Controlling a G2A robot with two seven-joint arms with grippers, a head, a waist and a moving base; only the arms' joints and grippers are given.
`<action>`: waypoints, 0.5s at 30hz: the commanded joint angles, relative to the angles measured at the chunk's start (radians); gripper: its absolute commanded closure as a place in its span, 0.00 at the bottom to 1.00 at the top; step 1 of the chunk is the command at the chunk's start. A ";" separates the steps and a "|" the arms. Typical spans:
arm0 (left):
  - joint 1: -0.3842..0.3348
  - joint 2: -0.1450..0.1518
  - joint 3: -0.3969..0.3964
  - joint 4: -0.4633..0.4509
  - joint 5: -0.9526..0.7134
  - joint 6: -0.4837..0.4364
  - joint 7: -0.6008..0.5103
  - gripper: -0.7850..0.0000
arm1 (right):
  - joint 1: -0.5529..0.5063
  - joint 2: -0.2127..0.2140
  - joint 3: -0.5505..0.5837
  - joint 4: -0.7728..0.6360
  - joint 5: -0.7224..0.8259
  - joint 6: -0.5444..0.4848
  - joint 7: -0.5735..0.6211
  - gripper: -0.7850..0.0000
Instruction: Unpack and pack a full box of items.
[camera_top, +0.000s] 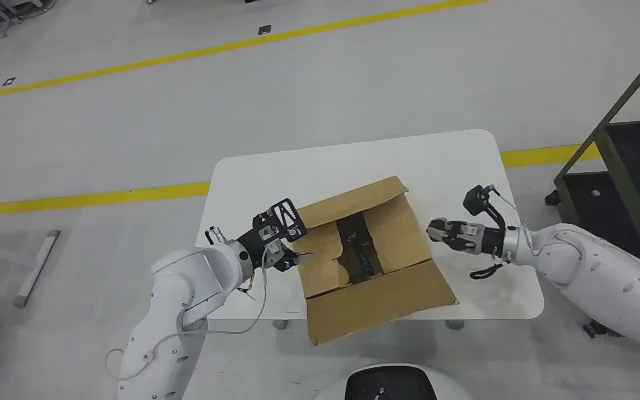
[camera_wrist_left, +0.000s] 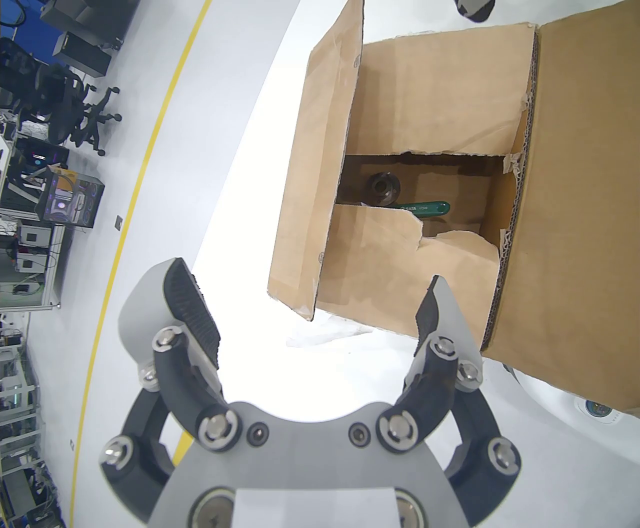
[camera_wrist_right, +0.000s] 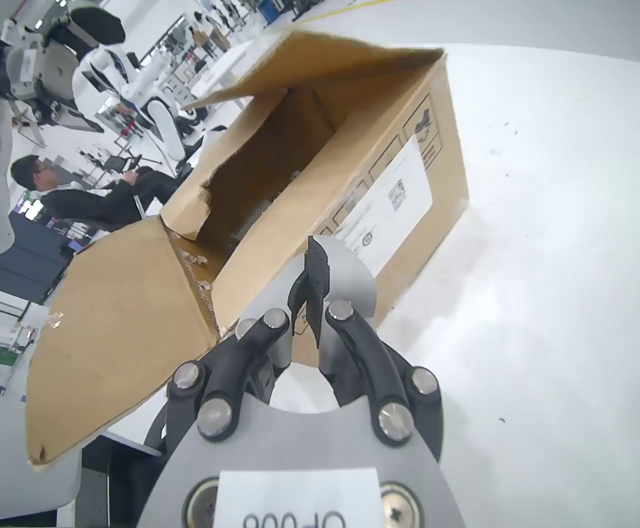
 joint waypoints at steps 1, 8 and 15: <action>0.000 0.000 0.000 0.000 0.000 0.000 0.000 0.00 | 0.002 -0.013 -0.009 -0.002 -0.006 0.000 0.023 1.00; 0.000 0.000 0.000 0.000 0.000 0.000 0.000 0.00 | 0.008 -0.057 -0.031 0.008 -0.011 -0.044 0.085 1.00; 0.000 0.000 0.000 0.000 0.000 0.000 0.000 0.00 | 0.014 -0.076 -0.029 -0.040 -0.099 -0.049 0.146 1.00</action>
